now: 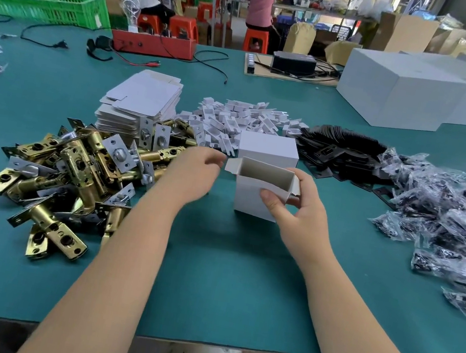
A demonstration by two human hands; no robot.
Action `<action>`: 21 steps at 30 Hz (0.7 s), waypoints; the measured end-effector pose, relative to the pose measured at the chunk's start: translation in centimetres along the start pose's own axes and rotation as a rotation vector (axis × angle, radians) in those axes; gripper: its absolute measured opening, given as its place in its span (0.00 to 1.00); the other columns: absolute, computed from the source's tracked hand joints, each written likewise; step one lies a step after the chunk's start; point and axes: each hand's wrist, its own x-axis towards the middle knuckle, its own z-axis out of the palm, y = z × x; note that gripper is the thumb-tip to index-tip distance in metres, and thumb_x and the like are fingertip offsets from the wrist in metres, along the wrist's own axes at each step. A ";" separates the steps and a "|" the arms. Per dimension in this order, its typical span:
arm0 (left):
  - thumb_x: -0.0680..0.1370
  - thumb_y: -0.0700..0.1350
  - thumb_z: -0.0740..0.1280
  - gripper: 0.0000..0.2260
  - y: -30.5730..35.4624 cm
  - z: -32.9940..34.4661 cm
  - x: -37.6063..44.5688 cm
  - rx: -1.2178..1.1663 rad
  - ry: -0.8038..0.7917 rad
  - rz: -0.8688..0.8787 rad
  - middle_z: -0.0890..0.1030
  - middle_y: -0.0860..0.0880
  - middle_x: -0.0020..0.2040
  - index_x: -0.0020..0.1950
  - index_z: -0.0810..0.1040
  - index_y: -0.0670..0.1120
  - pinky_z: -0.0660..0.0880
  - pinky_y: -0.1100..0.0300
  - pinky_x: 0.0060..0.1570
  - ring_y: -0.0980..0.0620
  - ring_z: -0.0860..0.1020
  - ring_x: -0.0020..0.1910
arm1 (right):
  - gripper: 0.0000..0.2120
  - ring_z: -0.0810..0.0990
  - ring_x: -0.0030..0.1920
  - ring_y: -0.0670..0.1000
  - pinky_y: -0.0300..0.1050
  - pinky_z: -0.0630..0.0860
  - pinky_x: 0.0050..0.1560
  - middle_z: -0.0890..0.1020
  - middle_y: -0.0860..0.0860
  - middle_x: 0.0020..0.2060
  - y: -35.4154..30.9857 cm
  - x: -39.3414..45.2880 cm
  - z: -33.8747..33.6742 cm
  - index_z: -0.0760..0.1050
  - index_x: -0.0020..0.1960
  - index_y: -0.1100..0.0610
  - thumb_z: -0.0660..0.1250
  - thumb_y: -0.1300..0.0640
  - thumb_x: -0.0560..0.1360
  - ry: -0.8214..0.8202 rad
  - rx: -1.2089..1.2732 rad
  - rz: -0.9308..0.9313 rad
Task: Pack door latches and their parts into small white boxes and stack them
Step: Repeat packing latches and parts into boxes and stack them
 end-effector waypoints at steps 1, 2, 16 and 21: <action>0.78 0.39 0.60 0.14 -0.1 -0.6 0.6 0.186 0.067 0.005 0.82 0.51 0.54 0.57 0.82 0.48 0.70 0.59 0.49 0.49 0.77 0.53 | 0.19 0.77 0.48 0.41 0.29 0.71 0.44 0.78 0.32 0.48 -0.1 0.0 0.0 0.68 0.51 0.29 0.72 0.50 0.73 0.002 -0.001 0.005; 0.78 0.41 0.60 0.13 -0.4 -1.1 1.3 0.381 0.119 -0.002 0.81 0.47 0.54 0.58 0.81 0.46 0.69 0.57 0.47 0.46 0.77 0.53 | 0.19 0.76 0.48 0.41 0.29 0.71 0.43 0.78 0.32 0.48 -0.2 -0.1 0.0 0.68 0.52 0.29 0.72 0.50 0.73 0.005 0.001 0.009; 0.77 0.38 0.61 0.15 -1.3 -3.1 3.7 1.164 0.045 -0.062 0.74 0.39 0.62 0.64 0.75 0.42 0.69 0.45 0.59 0.39 0.70 0.63 | 0.29 0.75 0.47 0.35 0.24 0.70 0.41 0.75 0.41 0.57 0.0 0.0 0.4 0.57 0.62 0.27 0.70 0.48 0.74 0.065 -0.001 0.036; 0.80 0.37 0.59 0.12 -0.7 -4.9 3.0 0.935 0.243 0.004 0.72 0.37 0.55 0.63 0.71 0.39 0.68 0.48 0.46 0.39 0.70 0.56 | 0.25 0.73 0.47 0.34 0.24 0.69 0.40 0.74 0.37 0.53 0.1 0.1 0.4 0.58 0.55 0.22 0.69 0.46 0.74 0.032 -0.028 0.039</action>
